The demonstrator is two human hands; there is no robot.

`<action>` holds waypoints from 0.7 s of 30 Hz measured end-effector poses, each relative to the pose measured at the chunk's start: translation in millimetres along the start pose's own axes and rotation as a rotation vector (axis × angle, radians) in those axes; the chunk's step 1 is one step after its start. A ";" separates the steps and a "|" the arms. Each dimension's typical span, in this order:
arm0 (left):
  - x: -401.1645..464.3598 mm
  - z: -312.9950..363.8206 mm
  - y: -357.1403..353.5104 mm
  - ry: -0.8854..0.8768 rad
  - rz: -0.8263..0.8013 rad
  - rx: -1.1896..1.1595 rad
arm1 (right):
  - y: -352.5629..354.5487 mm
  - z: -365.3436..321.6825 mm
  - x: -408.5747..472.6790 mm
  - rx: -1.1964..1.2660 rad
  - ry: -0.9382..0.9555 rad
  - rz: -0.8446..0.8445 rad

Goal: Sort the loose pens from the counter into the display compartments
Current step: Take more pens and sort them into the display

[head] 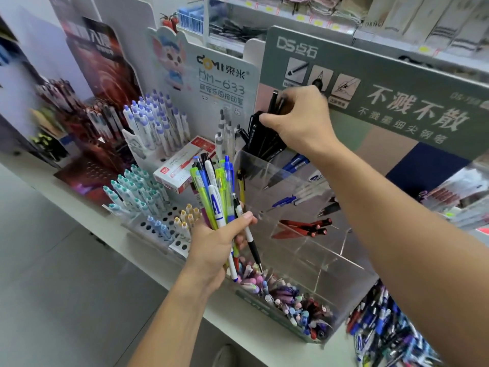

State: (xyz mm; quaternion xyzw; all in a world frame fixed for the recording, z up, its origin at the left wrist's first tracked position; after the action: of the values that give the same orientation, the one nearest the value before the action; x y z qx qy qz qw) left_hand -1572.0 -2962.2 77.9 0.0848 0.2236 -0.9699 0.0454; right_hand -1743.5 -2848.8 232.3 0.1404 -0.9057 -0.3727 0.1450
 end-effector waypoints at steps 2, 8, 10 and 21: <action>1.8 -0.3 0.2 0.010 0.000 0.005 | 7.6 -4.9 -1.3 -0.052 0.032 0.134; 3.1 1.0 1.0 0.015 -0.033 -0.002 | -13.8 -10.2 -2.2 -0.365 0.158 -0.074; 2.5 1.3 -4.8 0.009 -0.091 -0.049 | -28.5 -11.1 -5.9 -0.528 0.167 -0.206; -7.6 -15.7 -62.7 0.080 -0.316 -0.218 | -6.8 43.2 -166.5 0.251 -0.073 -0.275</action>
State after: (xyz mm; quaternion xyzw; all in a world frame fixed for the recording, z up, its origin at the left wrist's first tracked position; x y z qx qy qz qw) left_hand -1570.1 -2898.7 92.2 0.0815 0.3393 -0.9310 -0.1073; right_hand -1605.5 -2765.7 171.8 0.2662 -0.9220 -0.2780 0.0411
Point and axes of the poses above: each hand's wrist, its own x-axis towards the middle knuckle, its own y-axis out of the back of the hand, z = x × y, the point moved 7 cm from there along x, towards the middle knuckle, and after that the axes turned 14 degrees about -z, right-handed, at the moved point
